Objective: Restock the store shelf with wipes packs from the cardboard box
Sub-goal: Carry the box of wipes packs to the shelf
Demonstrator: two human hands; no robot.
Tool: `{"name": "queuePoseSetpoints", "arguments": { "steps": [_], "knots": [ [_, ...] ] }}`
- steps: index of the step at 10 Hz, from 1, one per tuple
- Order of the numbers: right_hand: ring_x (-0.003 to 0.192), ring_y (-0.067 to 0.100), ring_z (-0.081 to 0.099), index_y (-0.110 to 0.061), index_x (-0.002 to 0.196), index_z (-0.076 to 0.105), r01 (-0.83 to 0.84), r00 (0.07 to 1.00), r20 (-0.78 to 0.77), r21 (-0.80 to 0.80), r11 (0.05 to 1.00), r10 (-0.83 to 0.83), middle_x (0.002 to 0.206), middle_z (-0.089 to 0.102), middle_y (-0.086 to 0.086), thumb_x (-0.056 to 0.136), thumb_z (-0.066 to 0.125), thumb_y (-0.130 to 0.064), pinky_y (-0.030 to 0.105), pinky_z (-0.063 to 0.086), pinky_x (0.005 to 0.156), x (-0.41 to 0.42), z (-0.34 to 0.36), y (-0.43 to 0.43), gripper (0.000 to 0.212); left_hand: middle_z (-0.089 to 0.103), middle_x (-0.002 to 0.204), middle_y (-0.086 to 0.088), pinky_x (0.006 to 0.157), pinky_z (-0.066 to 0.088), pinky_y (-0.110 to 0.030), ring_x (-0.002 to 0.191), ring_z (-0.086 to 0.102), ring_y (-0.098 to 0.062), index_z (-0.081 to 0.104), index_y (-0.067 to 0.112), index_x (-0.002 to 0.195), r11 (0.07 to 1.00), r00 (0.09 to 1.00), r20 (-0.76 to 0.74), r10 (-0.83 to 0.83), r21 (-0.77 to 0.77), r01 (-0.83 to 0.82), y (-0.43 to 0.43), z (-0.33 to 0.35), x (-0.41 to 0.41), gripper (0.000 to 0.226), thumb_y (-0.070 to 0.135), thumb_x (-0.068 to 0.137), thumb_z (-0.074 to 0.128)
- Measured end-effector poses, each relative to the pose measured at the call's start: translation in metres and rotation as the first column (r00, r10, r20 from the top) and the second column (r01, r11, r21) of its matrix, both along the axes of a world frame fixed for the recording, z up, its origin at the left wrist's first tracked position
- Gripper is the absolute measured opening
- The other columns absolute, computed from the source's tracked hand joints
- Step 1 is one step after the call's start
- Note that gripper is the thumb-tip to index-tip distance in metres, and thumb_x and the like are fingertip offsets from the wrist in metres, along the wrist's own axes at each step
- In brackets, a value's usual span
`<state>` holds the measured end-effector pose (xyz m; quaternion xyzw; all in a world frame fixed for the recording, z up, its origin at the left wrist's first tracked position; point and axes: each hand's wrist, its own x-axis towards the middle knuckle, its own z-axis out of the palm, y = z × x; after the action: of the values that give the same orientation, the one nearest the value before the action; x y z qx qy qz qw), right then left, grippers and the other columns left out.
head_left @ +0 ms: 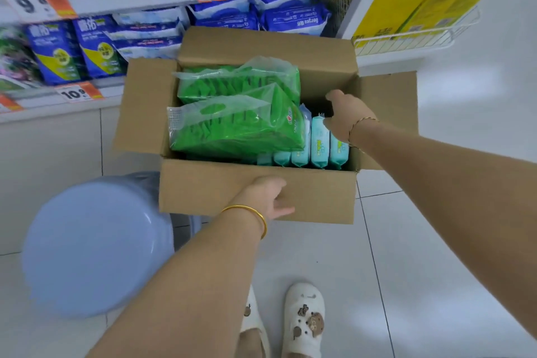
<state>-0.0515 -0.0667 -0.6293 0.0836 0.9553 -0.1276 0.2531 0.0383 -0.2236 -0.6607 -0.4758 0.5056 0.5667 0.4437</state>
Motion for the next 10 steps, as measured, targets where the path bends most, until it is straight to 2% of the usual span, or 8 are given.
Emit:
{"name": "queuePoseSetpoints", "arguments": {
  "steps": [1,2,3,4,5,7,9,10],
  "knots": [
    [0.110,0.036,0.054,-0.005,0.130,0.040,0.021,0.998,0.052,-0.004,1.000,-0.021,0.124,0.053,0.018,0.090,0.048,-0.008,0.044,0.048,0.091,0.020,0.044,-0.007,0.042,0.047,0.113,-0.015,0.082,0.056,-0.038,0.114,0.052,-0.034,0.044,0.003,0.114,0.992,0.997,-0.007,0.076,-0.101,-0.076,-0.030,0.059,0.003,0.020,0.000,0.095,0.045],
    [0.100,0.033,0.056,-0.006,0.125,0.045,0.105,0.989,0.106,-0.028,0.994,-0.101,0.116,0.058,0.017,0.088,0.047,-0.006,0.040,0.048,0.082,0.042,0.101,-0.011,0.037,0.044,0.120,-0.013,0.068,0.055,-0.036,0.093,0.058,-0.030,0.043,0.001,0.124,0.982,0.992,-0.094,0.081,-0.165,-0.096,-0.056,0.128,0.010,0.028,0.000,0.096,0.040],
    [0.095,0.033,0.055,-0.003,0.120,0.048,0.196,0.973,0.143,-0.074,0.978,-0.184,0.116,0.059,0.019,0.086,0.048,-0.004,0.036,0.046,0.076,0.069,0.163,-0.029,0.034,0.048,0.089,-0.009,0.067,0.052,-0.033,0.084,0.056,-0.029,0.050,0.003,0.089,0.966,0.985,-0.151,-0.081,-0.254,0.040,-0.082,0.199,0.030,0.014,0.000,0.096,0.039],
    [0.118,0.035,0.051,-0.003,0.133,0.040,0.262,0.951,0.197,-0.114,0.958,-0.237,0.131,0.051,0.019,0.092,0.049,-0.008,0.039,0.044,0.092,0.098,0.218,-0.053,0.042,0.045,0.067,-0.004,0.068,0.050,-0.029,0.065,0.052,-0.022,0.046,0.010,0.071,0.936,0.953,-0.217,-0.210,-0.325,0.133,-0.106,0.264,0.051,0.024,0.002,0.093,0.045],
    [0.120,0.036,0.049,-0.002,0.133,0.041,0.298,0.945,0.191,-0.155,0.942,-0.267,0.133,0.049,0.020,0.091,0.051,-0.009,0.038,0.042,0.095,0.119,0.270,-0.078,0.043,0.048,0.066,-0.005,0.073,0.053,-0.031,0.074,0.058,-0.026,0.054,0.004,0.084,0.941,0.959,-0.198,-0.204,-0.311,0.136,-0.131,0.322,0.072,0.011,0.003,0.092,0.046],
    [0.105,0.038,0.060,-0.005,0.133,0.047,0.430,0.898,0.200,-0.203,0.880,-0.393,0.122,0.057,0.020,0.089,0.054,-0.013,0.040,0.053,0.084,0.149,0.345,-0.112,0.045,0.057,0.065,-0.005,0.087,0.053,-0.042,0.077,0.060,-0.030,0.036,0.016,0.068,0.910,0.920,-0.270,-0.285,-0.376,0.172,-0.209,0.414,0.106,0.029,0.004,0.093,0.039],
    [0.098,0.029,0.060,-0.007,0.135,0.043,0.629,0.777,0.291,-0.340,0.699,-0.558,0.123,0.053,0.014,0.092,0.055,-0.016,0.045,0.054,0.086,0.176,0.377,-0.145,0.046,0.052,0.091,-0.015,0.085,0.054,-0.047,0.082,0.058,-0.031,0.043,0.013,0.073,0.822,0.815,-0.309,-0.490,-0.475,0.314,-0.289,0.443,0.099,0.020,0.004,0.090,0.041],
    [0.106,0.030,0.060,-0.009,0.137,0.041,0.643,0.766,0.319,-0.411,0.646,-0.558,0.131,0.051,0.013,0.093,0.054,-0.016,0.044,0.053,0.088,0.179,0.392,-0.166,0.046,0.052,0.076,-0.011,0.081,0.054,-0.042,0.081,0.058,-0.031,0.040,0.014,0.065,0.759,0.751,-0.283,-0.596,-0.502,0.414,-0.298,0.447,0.086,0.029,0.002,0.091,0.041]
  ]
}}
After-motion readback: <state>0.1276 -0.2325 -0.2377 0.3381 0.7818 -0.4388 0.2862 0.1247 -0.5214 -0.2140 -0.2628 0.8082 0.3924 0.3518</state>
